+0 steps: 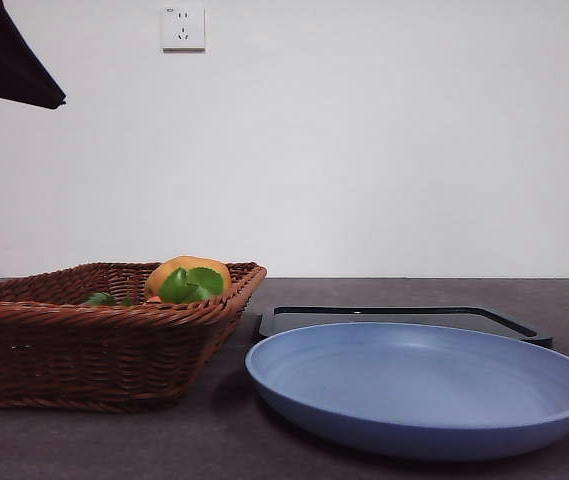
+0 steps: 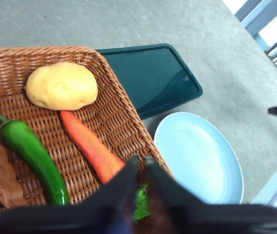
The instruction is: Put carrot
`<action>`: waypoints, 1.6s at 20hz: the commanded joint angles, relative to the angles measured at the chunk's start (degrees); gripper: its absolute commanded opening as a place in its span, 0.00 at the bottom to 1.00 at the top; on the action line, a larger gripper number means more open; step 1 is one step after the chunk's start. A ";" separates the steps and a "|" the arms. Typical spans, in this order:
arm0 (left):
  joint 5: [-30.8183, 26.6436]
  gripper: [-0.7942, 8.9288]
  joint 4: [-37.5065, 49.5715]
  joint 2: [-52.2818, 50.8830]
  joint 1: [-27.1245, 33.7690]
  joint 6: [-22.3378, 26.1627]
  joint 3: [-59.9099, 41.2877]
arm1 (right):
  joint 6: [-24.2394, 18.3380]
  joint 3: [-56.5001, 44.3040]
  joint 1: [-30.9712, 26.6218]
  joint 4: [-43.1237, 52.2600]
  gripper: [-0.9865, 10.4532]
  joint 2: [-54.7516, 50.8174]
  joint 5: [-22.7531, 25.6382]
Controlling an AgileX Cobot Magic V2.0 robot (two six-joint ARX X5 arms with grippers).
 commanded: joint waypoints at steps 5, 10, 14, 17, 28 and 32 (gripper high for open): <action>-0.98 0.35 1.36 0.35 -0.22 -2.12 0.96 | -1.07 0.02 6.99 1.31 0.24 10.60 7.69; -0.98 0.37 1.33 0.35 -0.22 -2.51 0.96 | -0.02 0.02 10.86 6.25 0.23 19.17 7.80; -1.01 0.37 1.22 0.35 -0.22 -2.51 0.96 | 0.07 0.02 10.86 8.68 0.23 24.30 7.58; -1.01 0.37 1.14 0.35 -0.24 -2.51 0.96 | 0.57 0.02 11.04 9.66 0.20 26.08 7.17; -5.03 0.47 1.20 1.51 -5.49 -5.66 1.16 | 1.09 0.07 11.02 4.59 0.09 17.14 7.65; -15.67 0.47 0.22 7.89 -11.87 -7.02 4.22 | 1.14 0.07 11.02 -1.20 0.09 7.58 9.05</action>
